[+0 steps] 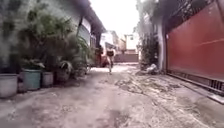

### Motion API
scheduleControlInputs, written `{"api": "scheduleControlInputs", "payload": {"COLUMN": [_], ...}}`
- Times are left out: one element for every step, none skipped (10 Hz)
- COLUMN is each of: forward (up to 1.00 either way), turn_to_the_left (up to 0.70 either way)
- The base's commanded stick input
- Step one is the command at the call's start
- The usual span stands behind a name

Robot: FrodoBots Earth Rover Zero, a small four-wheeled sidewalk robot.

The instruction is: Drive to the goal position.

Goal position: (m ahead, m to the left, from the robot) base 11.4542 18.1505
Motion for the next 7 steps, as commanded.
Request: {"api": "scheduleControlInputs", "payload": {"forward": [0.30,0.30,0.30,0.30,0.30,0.30,0.30], "turn_to_the_left": [0.00,0.00,0.00,0.00,0.00,0.00,0.00]}}
